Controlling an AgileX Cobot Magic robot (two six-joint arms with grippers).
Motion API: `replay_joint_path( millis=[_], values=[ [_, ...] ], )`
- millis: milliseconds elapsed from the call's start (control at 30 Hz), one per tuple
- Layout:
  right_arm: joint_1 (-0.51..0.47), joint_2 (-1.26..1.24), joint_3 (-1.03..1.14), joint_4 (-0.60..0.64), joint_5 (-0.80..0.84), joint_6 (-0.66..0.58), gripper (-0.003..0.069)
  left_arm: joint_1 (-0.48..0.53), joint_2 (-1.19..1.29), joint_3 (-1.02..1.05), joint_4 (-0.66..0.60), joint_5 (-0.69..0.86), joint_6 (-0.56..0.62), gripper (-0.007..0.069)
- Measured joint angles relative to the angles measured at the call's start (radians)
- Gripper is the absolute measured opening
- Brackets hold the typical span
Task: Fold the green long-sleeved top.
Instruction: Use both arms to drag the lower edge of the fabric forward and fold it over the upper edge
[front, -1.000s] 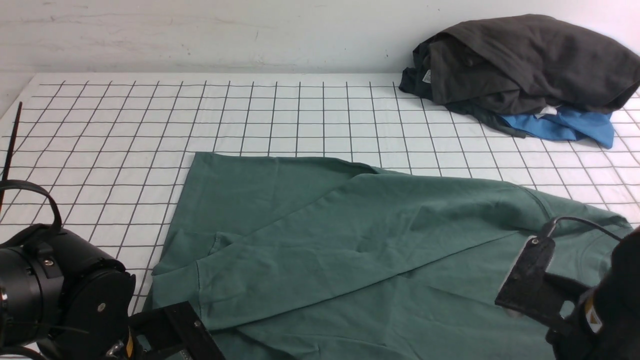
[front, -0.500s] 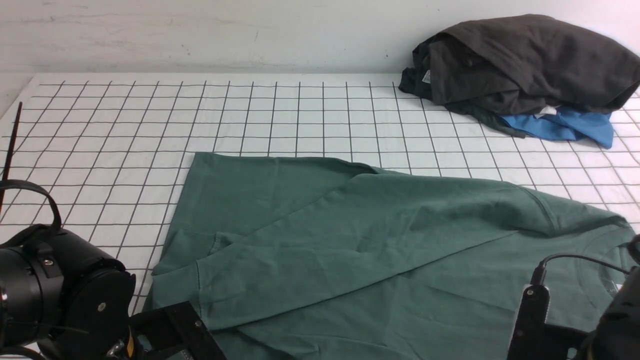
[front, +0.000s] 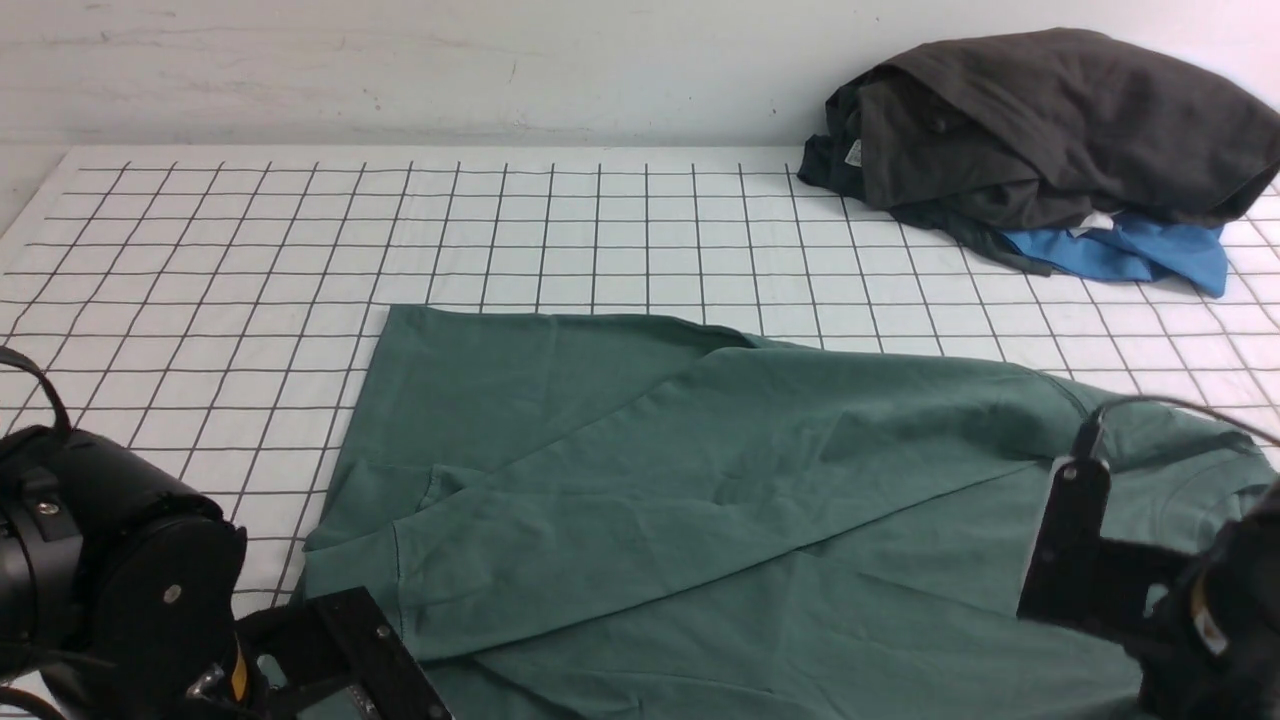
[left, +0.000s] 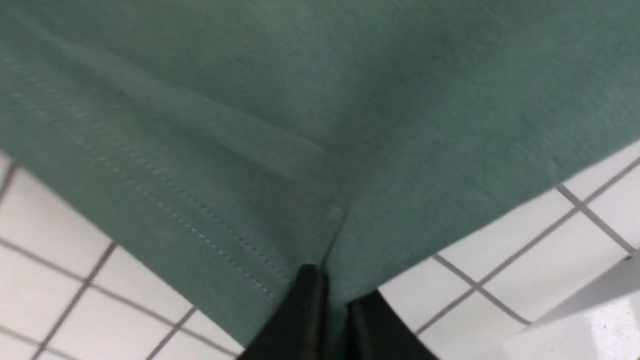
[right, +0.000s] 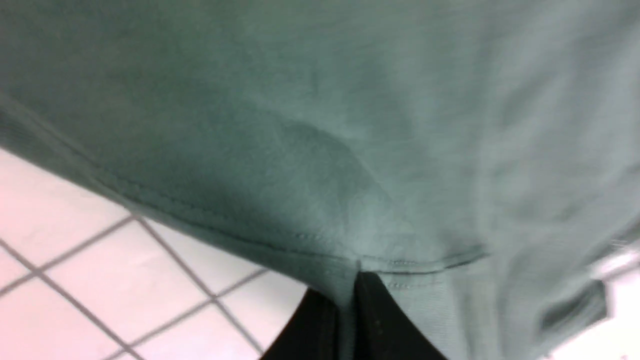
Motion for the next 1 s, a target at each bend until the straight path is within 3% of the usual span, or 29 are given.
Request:
replay_joint_path(
  millis=[133, 400, 633, 1000],
  values=[
    [-0.085, 0.005, -0.127, 0.048, 0.050, -0.072, 0.0010, 0.008, -0.029, -0.082, 0.035, 0.045, -0.003, 0.0006],
    [-0.278, 0.121, -0.402, 0.215, 0.083, -0.213, 0.0010, 0.179, 0.026, -0.317, 0.064, 0.038, 0.043, 0.0006],
    [-0.327, 0.313, -0.642, 0.262, 0.101, -0.304, 0.0010, 0.299, 0.241, -0.602, 0.062, -0.020, 0.135, 0.0011],
    [-0.359, 0.581, -0.883, 0.267, 0.107, -0.314, 0.0009, 0.340, 0.576, -1.003, 0.067, -0.011, 0.182, 0.0013]
  ],
)
